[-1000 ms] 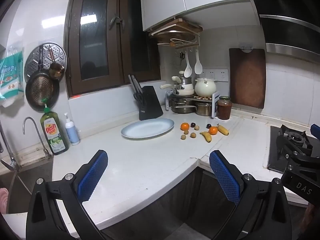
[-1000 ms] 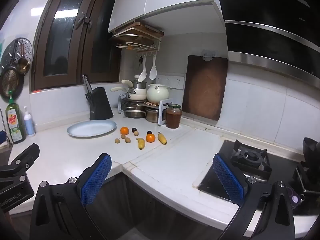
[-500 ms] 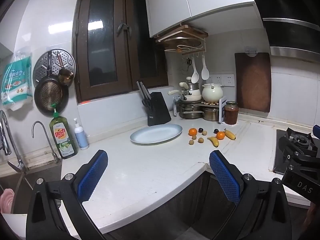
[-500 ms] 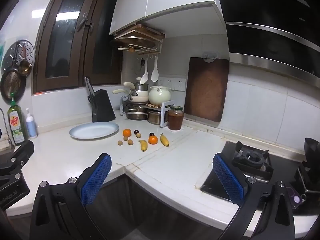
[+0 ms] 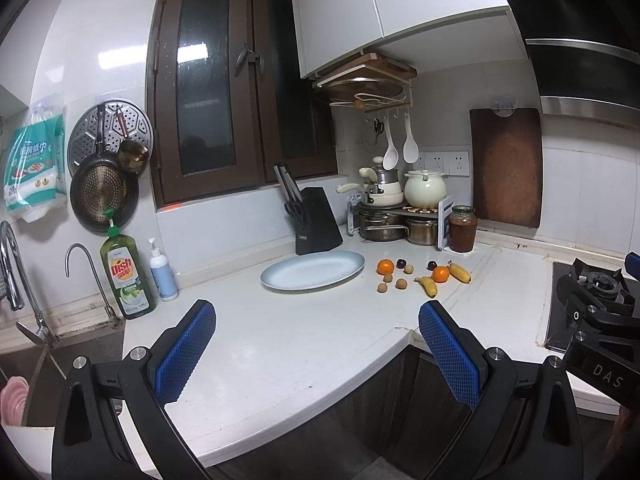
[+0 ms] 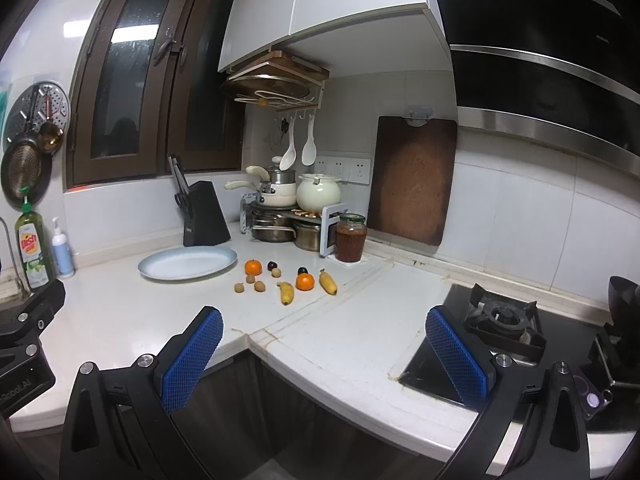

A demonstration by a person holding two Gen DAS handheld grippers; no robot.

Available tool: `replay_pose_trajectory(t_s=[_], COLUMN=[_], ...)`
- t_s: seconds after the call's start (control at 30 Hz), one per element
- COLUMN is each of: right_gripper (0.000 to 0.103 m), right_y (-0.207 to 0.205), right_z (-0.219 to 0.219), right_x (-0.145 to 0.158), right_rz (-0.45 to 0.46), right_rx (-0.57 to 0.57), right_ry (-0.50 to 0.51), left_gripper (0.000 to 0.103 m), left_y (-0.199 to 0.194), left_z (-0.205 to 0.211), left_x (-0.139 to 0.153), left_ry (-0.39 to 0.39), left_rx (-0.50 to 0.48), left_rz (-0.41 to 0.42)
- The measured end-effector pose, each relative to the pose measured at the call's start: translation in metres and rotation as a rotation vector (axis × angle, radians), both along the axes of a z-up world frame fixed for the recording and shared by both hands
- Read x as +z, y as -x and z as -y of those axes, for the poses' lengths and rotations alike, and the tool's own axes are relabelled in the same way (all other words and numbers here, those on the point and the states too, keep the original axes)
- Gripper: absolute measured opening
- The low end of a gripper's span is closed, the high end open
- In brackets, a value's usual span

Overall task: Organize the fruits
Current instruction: 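Move both tools toward the fruits on the counter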

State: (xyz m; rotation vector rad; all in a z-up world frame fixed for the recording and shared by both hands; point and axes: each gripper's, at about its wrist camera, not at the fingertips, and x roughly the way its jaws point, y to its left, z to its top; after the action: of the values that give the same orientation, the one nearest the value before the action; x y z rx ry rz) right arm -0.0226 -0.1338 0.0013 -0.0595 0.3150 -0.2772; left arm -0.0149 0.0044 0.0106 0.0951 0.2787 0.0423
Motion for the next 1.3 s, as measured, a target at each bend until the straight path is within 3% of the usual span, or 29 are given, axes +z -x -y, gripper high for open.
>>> replay_pose_trajectory(t_s=[1.3], right_gripper=[0.103], right_y=[-0.0075], right_z=[0.0046], right_x=[0.0002], right_rz=[0.0], right_rx=[0.01], right_ry=[-0.011], left_gripper=[0.103], left_y=[-0.005], left_z=[0.0006], left_x=[-0.0003], left_ry=[-0.006], left_rx=[0.005], left_rz=[0.001])
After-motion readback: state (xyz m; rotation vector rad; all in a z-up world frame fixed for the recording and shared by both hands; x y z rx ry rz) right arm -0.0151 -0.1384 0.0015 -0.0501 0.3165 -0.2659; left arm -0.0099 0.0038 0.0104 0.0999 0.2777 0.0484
